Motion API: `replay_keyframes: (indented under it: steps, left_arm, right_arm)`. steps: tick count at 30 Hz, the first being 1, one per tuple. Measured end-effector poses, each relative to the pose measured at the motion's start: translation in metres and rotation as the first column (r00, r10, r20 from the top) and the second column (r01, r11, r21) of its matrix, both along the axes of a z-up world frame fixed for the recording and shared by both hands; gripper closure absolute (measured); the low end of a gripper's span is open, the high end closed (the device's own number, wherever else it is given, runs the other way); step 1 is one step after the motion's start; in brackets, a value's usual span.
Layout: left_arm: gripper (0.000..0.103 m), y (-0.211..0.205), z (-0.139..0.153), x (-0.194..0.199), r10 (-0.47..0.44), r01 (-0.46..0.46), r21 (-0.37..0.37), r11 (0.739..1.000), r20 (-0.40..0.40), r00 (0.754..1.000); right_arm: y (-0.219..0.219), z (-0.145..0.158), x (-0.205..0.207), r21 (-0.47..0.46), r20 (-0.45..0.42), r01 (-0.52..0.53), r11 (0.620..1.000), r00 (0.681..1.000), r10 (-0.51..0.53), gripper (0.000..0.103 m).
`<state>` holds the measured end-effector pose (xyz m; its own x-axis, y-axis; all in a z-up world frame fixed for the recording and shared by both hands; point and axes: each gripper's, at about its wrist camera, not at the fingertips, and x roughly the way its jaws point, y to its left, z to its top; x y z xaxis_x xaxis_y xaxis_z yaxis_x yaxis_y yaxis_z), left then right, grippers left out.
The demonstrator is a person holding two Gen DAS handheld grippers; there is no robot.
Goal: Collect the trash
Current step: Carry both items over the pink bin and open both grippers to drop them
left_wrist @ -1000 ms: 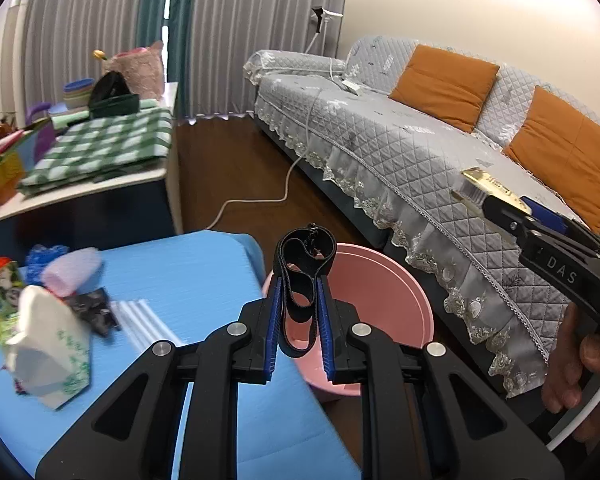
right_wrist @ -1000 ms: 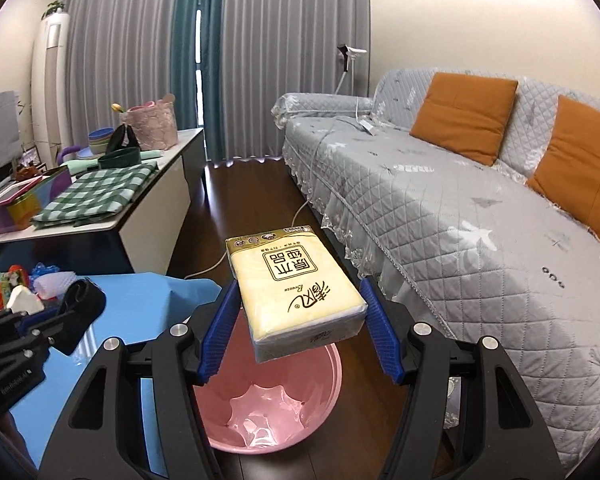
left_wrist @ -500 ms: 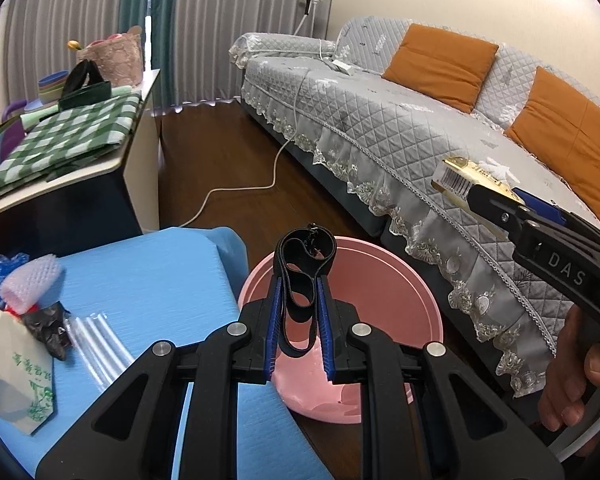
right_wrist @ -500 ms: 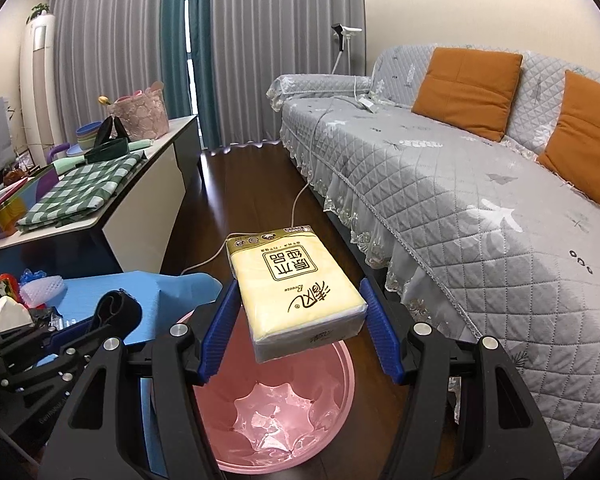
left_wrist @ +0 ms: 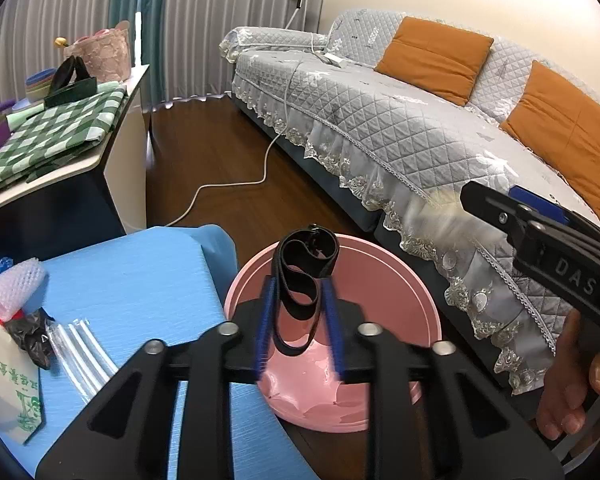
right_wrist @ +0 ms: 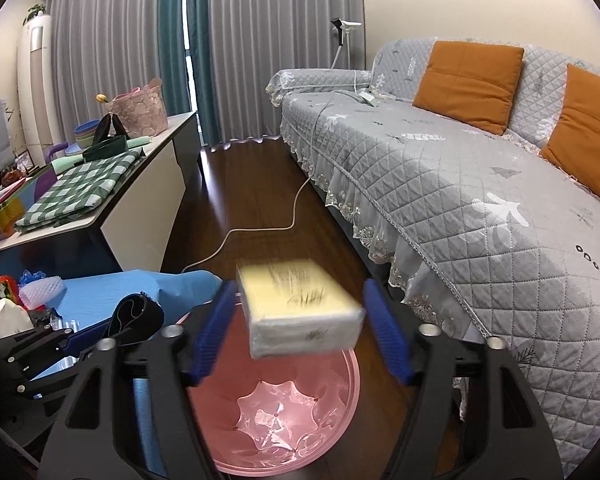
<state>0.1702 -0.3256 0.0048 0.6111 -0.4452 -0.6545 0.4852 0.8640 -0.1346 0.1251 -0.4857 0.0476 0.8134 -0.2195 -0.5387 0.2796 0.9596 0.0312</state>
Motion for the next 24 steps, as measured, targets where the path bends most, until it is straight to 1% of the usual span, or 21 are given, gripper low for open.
replay_keyframes:
  steps: [1,8,14,18,24]
  left_arm:
    - [0.062,0.0,0.0,0.0,0.0,0.0,-0.002,1.0,0.0,1.0]
    - [0.062,0.004,0.001,-0.003,0.01,-0.01,-0.001,1.0,0.002,1.0]
    - [0.062,0.013,0.008,-0.007,0.025,-0.025,0.007,1.0,0.014,1.0]
    - [0.062,0.03,0.019,-0.012,0.05,-0.05,0.009,0.999,0.035,0.998]
    - [0.062,0.065,0.034,-0.024,0.1,-0.1,0.007,0.995,0.06,0.993]
  right_arm:
    - [0.0,0.0,0.0,-0.001,0.0,-0.001,1.0,1.0,0.001,0.025]
    - [0.001,0.001,0.0,-0.002,0.0,-0.005,1.0,1.0,0.005,0.024]
    - [0.006,0.004,0.0,-0.003,0.007,-0.014,1.0,1.0,0.014,0.024]
    - [0.016,0.008,-0.001,-0.004,0.018,-0.033,0.999,0.999,0.033,0.024]
    - [0.039,0.019,-0.009,-0.008,0.05,-0.084,0.996,0.995,0.085,0.025]
